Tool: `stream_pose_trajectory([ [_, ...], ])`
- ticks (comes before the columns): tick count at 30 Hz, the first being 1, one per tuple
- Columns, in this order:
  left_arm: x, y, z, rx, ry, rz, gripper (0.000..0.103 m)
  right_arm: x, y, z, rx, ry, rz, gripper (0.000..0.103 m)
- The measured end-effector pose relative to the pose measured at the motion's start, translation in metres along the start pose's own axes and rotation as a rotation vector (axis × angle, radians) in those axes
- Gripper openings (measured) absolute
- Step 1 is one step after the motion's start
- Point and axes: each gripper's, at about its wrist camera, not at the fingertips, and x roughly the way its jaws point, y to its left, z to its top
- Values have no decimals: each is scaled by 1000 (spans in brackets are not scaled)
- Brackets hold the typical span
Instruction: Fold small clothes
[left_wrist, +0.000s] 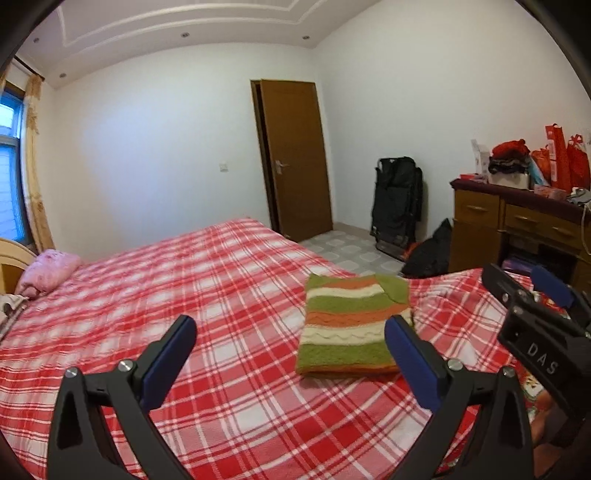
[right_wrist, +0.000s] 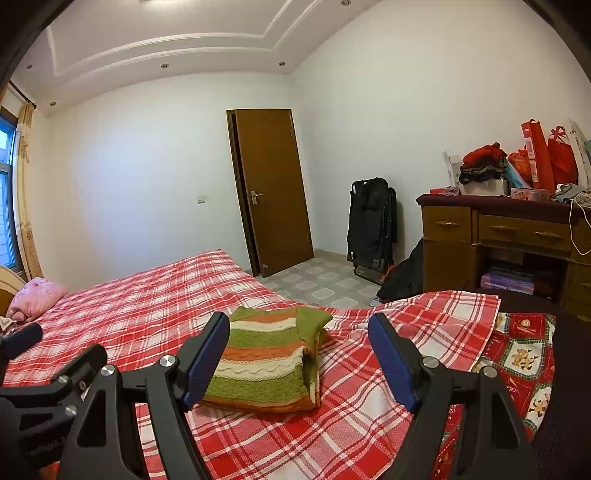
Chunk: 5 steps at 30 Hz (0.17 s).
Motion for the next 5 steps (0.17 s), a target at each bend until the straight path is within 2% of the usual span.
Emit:
stream_pose_trajectory([
  [5,3,3,1,-8,18,12,103,2,-1,-1,11,10,-6,78],
])
